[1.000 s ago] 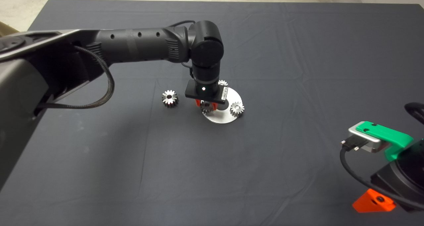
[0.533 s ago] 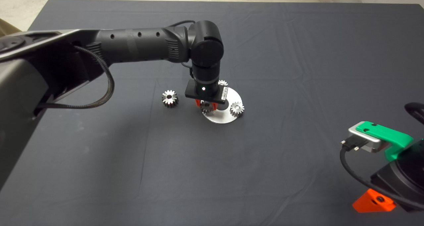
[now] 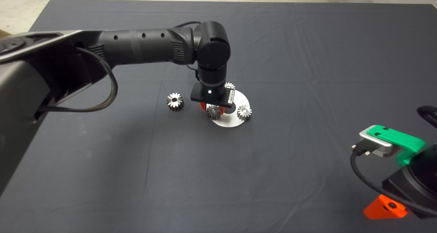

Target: Remove an incorrectly installed larger gear and replace it with the correct smaller gear

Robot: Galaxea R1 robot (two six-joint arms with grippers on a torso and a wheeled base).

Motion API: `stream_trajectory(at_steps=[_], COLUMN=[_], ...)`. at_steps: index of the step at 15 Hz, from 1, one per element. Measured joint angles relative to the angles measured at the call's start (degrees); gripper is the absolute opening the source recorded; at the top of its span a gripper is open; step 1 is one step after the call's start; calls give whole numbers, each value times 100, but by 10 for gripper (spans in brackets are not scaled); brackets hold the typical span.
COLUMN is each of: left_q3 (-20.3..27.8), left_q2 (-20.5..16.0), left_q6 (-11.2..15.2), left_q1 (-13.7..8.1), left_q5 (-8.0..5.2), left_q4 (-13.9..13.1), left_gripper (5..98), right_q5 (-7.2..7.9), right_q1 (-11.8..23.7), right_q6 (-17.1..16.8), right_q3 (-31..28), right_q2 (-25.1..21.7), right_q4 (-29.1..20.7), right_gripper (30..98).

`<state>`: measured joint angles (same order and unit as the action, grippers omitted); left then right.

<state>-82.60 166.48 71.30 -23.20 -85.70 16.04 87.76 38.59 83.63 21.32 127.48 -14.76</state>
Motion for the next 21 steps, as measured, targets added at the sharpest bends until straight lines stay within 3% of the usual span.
stream_trajectory(at_steps=[3,5,7,9,11,12,13,14,16,17,18,21], left_q3=[273,781,1640,2808,3794,4099,4412,4804,5563,5792,5900,6064], left_q2=[-76,-226,-481,-830,-1558,-2040,-2437,-2651,-2714,-2808,-2962,-3185], left_q6=[145,494,986,1513,1937,2115,2301,2506,2934,3126,3308,3560], left_q1=[-40,-298,-597,-616,-640,-681,-731,-762,-764,-773,-797,-813], left_q5=[-32,-38,-74,-62,0,-35,-160,-222,-97,-2,1,-121], left_q4=[-15,-22,-15,-31,-99,-98,-80,-91,-141,-149,-149,-301], left_gripper=[496,537,558,580,630,632,634,674,681,716,732,780], right_q5=[0,-2,0,-1,0,9,17,11,-30,-11,48,-25], right_q1=[0,2,-1,-1,1,-1,2,2,-1,-3,-1,-1], right_q6=[0,0,0,0,0,1,2,2,2,2,2,2], right_q3=[0,0,0,0,0,0,4,12,28,26,26,52], right_q2=[-3,-3,-3,-1,-3,-16,-19,-1,45,36,19,204], right_q4=[0,0,0,0,0,0,0,0,2,2,2,11], right_gripper=[968,968,968,968,968,968,968,968,968,968,968,968])
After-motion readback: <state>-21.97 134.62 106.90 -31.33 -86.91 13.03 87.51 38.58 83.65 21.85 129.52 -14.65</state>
